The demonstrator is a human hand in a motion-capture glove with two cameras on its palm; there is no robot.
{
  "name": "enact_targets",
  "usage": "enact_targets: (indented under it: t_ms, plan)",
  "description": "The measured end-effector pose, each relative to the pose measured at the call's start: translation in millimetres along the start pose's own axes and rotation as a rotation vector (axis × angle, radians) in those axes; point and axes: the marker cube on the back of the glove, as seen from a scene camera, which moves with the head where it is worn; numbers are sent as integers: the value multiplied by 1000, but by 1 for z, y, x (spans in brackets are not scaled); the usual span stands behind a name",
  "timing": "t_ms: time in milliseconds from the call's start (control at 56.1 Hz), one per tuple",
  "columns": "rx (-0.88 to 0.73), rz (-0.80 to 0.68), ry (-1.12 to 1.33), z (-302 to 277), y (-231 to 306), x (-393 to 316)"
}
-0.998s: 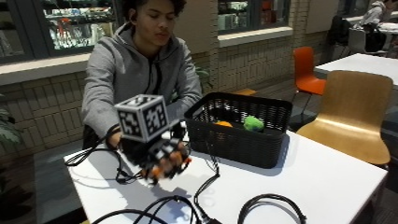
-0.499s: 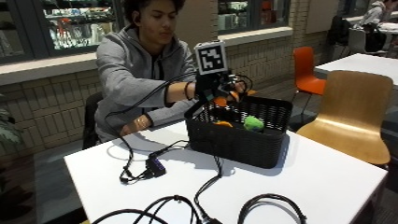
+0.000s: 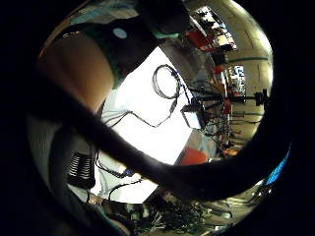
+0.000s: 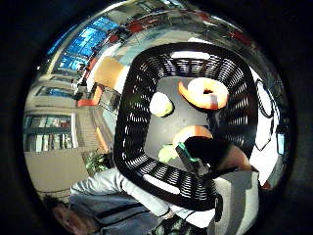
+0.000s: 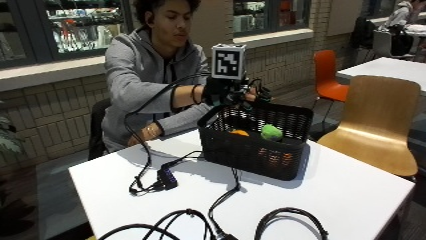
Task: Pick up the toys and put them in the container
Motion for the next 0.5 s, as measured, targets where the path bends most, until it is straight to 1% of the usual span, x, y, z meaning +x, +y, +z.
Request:
enact_targets:
  t_ms: [125,267,374,499]
  plan:
    - [-15,-17,2,6,50,17]
    - [-46,29,73,29,140,34]
    - [-52,166,93,55,218,52]
    - [-44,337,-54,88,310,66]
